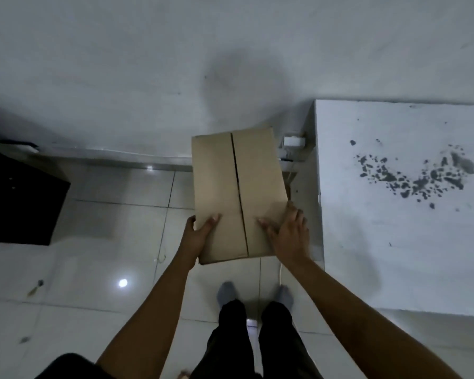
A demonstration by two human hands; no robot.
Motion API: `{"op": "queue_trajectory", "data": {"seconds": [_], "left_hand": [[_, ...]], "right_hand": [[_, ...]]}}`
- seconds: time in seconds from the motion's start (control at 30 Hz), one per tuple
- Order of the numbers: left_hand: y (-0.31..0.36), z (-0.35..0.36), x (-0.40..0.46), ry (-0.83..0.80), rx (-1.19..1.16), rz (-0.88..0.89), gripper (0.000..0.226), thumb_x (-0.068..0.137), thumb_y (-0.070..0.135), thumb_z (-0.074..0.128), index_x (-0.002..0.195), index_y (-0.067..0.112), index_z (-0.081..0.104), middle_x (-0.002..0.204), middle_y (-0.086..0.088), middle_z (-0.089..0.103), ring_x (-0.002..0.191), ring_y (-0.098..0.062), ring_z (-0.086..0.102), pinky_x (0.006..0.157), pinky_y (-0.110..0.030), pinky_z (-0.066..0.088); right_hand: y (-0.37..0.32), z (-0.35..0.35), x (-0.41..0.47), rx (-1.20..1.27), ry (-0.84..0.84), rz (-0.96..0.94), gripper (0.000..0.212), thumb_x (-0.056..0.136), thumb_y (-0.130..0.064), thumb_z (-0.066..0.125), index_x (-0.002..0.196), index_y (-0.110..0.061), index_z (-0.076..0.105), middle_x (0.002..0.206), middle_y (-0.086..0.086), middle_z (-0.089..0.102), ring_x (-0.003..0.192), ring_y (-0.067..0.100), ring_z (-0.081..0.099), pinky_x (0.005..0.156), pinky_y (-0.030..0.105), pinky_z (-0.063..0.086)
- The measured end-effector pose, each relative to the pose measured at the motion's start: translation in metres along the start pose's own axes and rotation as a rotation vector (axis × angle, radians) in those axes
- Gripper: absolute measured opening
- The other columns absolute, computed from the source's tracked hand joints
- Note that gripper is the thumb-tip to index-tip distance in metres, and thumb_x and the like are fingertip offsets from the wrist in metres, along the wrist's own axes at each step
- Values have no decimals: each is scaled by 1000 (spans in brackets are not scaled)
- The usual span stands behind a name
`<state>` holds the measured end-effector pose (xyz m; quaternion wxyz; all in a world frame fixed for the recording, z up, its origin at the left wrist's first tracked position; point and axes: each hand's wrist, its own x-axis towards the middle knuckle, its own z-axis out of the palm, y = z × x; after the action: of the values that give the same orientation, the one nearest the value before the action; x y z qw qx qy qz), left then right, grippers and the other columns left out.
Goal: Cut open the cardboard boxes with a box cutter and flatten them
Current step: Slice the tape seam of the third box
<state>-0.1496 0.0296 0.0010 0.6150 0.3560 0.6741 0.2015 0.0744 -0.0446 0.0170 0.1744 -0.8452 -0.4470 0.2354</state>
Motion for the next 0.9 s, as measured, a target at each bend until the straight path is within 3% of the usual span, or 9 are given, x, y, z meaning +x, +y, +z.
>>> {"op": "queue_trajectory", "data": {"seconds": [0.17,0.33,0.47,0.57,0.67,0.77,0.9], "left_hand": [[47,15,-25,-67,74,63,105,50,79,78,134,24,48,121,1,63,106,-20,63,96,-48,53],[77,51,-42,-186,136,124,96,66,68,78,140,19,42,124,-2,60,106,-20,62,93,-42,53],[92,90,-56,-252,190,156,115,48,85,75,139,24,42,127,1,60,109,-20,62,98,-46,52],[101,127,-63,-285,201,182,116,46,86,76,139,24,45,129,2,61,109,-17,63,98,-43,53],[109,170,-73,-284,184,203,111,47,82,79,136,22,51,124,3,65,106,-15,65,96,-41,54],[115,216,-87,-259,185,210,91,53,76,81,125,24,59,113,5,68,100,-13,67,93,-38,55],[117,273,-109,-176,172,214,68,63,66,82,113,28,55,108,3,66,97,-15,66,91,-34,54]], "right_hand": [[0,-46,-14,35,177,31,91,81,-77,56,141,-13,32,131,16,50,115,35,53,90,49,53],[19,-83,-23,117,278,140,93,76,-78,60,140,-14,37,129,14,51,115,34,53,91,48,51],[50,-116,-25,178,280,223,97,74,-79,60,143,-18,32,135,11,47,123,32,48,98,49,46],[78,-143,-19,222,290,261,101,69,-84,56,144,-20,32,138,10,46,125,32,47,101,51,46],[112,-170,-6,256,286,260,103,69,-83,55,146,-17,33,141,11,45,128,33,47,103,50,45],[148,-192,12,270,267,244,103,73,-79,58,149,-14,32,144,11,43,131,32,45,105,48,43],[196,-218,40,213,183,200,103,71,-80,54,144,-9,37,137,14,47,126,34,48,100,47,46]]}}
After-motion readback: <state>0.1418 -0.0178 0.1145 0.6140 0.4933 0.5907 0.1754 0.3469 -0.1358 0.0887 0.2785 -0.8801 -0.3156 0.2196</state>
